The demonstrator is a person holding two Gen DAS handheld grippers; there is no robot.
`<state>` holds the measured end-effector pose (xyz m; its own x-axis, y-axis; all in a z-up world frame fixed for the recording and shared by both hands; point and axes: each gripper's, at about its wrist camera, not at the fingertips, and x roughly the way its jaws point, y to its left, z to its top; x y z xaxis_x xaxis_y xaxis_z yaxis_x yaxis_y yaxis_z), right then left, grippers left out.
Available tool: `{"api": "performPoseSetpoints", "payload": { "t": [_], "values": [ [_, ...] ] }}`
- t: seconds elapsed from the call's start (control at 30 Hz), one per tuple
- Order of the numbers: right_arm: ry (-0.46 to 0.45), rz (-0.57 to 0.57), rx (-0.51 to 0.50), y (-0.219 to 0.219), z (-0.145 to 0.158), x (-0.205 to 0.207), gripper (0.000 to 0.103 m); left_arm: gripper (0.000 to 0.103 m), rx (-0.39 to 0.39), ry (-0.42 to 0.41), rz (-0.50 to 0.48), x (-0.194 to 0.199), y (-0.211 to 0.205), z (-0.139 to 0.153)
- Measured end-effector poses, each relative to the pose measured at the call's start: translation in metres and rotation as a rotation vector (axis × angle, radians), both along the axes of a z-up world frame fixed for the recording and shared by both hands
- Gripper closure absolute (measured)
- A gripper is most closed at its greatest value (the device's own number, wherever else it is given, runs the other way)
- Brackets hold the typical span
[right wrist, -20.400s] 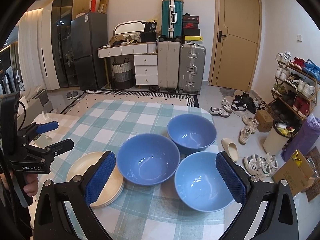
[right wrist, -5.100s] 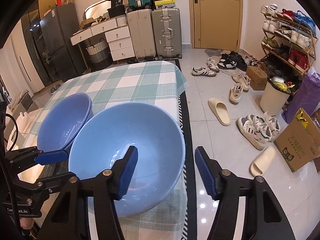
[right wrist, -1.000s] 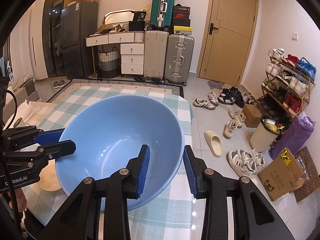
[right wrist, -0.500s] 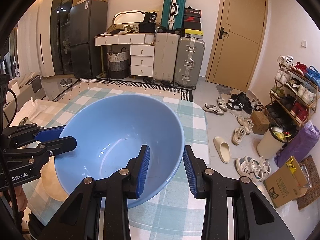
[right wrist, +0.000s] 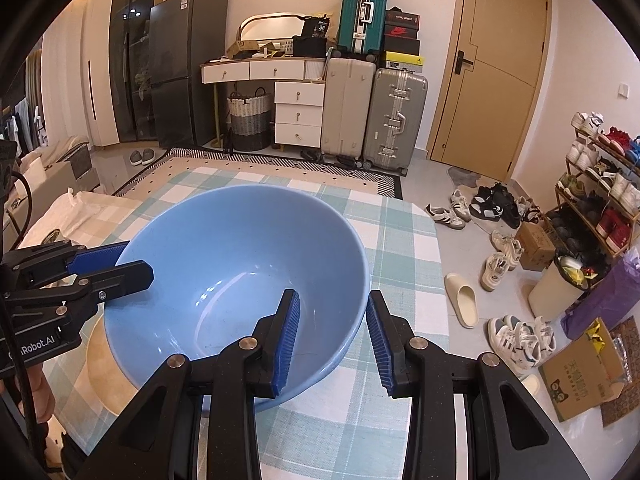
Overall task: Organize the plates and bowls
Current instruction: 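Lower the held blue bowl into the nested blue bowls with both grippers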
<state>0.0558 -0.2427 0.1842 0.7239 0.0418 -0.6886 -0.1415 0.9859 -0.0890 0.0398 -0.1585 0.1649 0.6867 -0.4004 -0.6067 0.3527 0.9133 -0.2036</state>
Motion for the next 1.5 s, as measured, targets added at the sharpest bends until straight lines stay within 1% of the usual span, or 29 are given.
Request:
{"api": "performPoseSetpoints", "payload": {
  "t": [0.2,0.67,0.9,1.03,1.5],
  "values": [
    [0.026,0.012,0.0,0.005,-0.014,0.014,0.068,0.076,0.004,0.012,0.02,0.019,0.003,-0.012],
    [0.071,0.002,0.021,-0.013,-0.047,0.039,0.068,0.076,0.039,0.038,0.017,0.063,-0.015,-0.049],
    [0.09,0.0,0.006,-0.018,-0.059,0.044,0.068,0.076,0.069,0.027,0.025,0.078,-0.026,-0.067],
    [0.099,0.002,0.011,-0.018,-0.065,0.047,0.068,0.076,0.087,0.029,0.03,0.085,-0.027,-0.075],
    [0.136,0.007,-0.032,-0.012,-0.086,0.053,0.068,0.076,0.151,0.019,0.032,0.102,-0.03,-0.11]
  ]
}}
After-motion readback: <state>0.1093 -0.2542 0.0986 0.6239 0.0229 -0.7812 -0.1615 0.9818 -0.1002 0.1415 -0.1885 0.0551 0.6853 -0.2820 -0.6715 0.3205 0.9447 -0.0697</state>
